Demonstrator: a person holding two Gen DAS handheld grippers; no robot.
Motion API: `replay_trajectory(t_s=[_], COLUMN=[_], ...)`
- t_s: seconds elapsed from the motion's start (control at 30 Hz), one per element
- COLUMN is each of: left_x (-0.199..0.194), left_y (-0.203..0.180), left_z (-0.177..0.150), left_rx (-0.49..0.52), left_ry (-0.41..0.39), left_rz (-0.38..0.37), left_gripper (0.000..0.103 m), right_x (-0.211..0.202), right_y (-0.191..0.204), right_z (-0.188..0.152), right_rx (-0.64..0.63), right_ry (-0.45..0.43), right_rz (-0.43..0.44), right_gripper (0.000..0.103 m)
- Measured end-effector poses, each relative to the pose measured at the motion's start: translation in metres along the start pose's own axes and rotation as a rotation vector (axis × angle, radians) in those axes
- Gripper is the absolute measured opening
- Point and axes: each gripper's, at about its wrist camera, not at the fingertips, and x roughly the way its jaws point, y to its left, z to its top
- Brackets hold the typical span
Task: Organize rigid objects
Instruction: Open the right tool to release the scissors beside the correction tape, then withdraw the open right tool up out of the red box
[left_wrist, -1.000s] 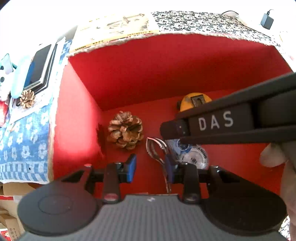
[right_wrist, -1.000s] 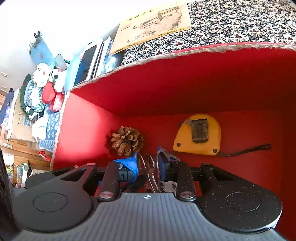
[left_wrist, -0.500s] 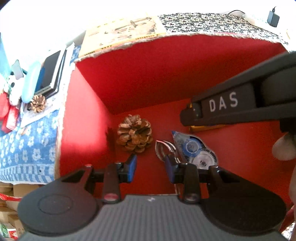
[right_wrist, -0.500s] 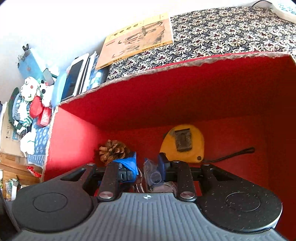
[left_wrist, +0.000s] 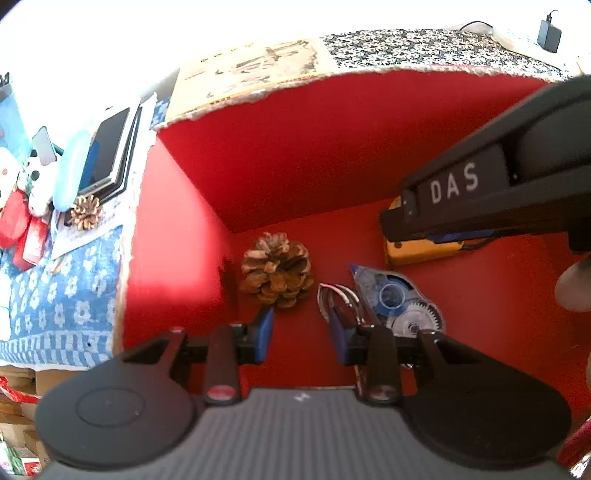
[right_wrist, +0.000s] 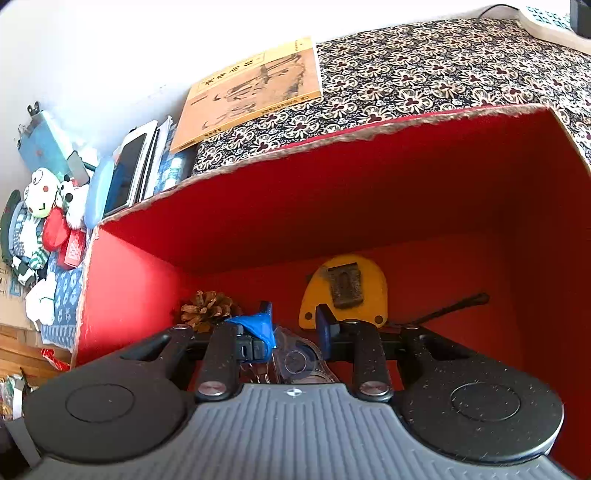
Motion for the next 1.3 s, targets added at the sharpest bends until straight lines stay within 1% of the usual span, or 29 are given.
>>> replay_trajectory(t_s=[0.27, 0.37, 0.47, 0.57, 0.63, 0.73, 0.93, 1.07, 1.2, 1.23, 1.3], left_x=[0.002, 0.002, 0.002, 0.002, 0.002, 0.0, 0.0, 0.002, 0.002, 0.001, 0.002], left_y=[0.001, 0.002, 0.002, 0.003, 0.002, 0.002, 0.001, 0.001, 0.0, 0.0, 0.0], left_z=[-0.001, -0.001, 0.0, -0.001, -0.001, -0.001, -0.002, -0.002, -0.002, -0.002, -0.001], left_rx=[-0.001, -0.001, -0.001, 0.004, 0.006, 0.005, 0.0, -0.004, -0.004, -0.003, -0.001], left_ry=[-0.002, 0.0, 0.004, 0.008, 0.007, 0.004, 0.001, 0.002, 0.002, 0.002, 0.006], left_rz=[-0.018, -0.023, -0.03, -0.037, -0.037, -0.036, -0.026, -0.015, -0.006, -0.006, -0.002], left_gripper=[0.035, 0.035, 0.035, 0.035, 0.035, 0.035, 0.034, 0.034, 0.035, 0.035, 0.035], right_x=[0.0, -0.005, -0.012, -0.014, -0.019, -0.022, -0.023, -0.025, -0.02, -0.021, -0.021], right_y=[-0.008, -0.013, -0.01, -0.012, -0.018, -0.021, -0.029, -0.023, -0.016, -0.015, -0.016], right_z=[0.001, 0.001, -0.002, -0.005, -0.005, -0.007, -0.006, -0.012, -0.014, -0.015, -0.014], right_rx=[0.057, 0.082, 0.027, -0.018, -0.007, -0.04, -0.025, -0.058, -0.123, -0.137, -0.132], right_ry=[0.016, 0.012, -0.001, 0.014, 0.009, -0.002, -0.01, -0.049, -0.028, -0.036, -0.039], right_rz=[0.0, -0.053, -0.107, -0.129, -0.129, -0.171, -0.139, -0.151, -0.167, -0.165, -0.164], right_gripper=[0.008, 0.008, 0.008, 0.008, 0.008, 0.008, 0.008, 0.008, 0.007, 0.007, 0.007])
